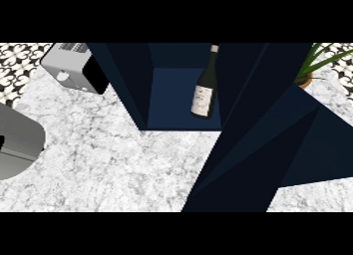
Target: Pick up the wine, place it into the cabinet and close the cabinet
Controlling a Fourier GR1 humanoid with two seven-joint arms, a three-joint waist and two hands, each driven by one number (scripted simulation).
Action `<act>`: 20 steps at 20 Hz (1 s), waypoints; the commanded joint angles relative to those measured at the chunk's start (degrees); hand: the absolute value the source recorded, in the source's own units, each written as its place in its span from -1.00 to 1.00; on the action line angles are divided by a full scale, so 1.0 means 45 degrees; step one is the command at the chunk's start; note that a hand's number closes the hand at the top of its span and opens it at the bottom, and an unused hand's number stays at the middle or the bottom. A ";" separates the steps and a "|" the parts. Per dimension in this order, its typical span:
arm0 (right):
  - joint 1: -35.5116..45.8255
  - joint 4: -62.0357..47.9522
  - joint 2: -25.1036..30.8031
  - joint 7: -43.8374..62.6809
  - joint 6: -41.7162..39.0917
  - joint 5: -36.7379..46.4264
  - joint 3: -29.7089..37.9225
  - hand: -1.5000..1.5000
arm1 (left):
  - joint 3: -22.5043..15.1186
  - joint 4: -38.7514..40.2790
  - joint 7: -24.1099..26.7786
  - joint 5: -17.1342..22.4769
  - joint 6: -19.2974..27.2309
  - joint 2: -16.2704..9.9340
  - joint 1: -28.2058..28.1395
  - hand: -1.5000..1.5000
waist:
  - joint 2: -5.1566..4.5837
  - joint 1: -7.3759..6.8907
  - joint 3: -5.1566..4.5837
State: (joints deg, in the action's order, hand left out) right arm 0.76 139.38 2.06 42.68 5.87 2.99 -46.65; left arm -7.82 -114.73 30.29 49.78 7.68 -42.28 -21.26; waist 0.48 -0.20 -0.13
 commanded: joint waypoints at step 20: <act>0.7684 -0.3533 -0.0320 0.0240 0.5214 -0.0084 -0.0841 1.00 | 0.0997 0.0603 -0.1665 0.1012 -0.1032 0.0109 0.1493 -1.00 | -0.0179 -0.0413 -0.0013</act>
State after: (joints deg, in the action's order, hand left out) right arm 25.42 134.91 12.51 44.90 26.91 4.49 -52.46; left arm -3.78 -112.63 23.77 54.49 2.58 -41.92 -16.74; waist -0.02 -1.53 -0.23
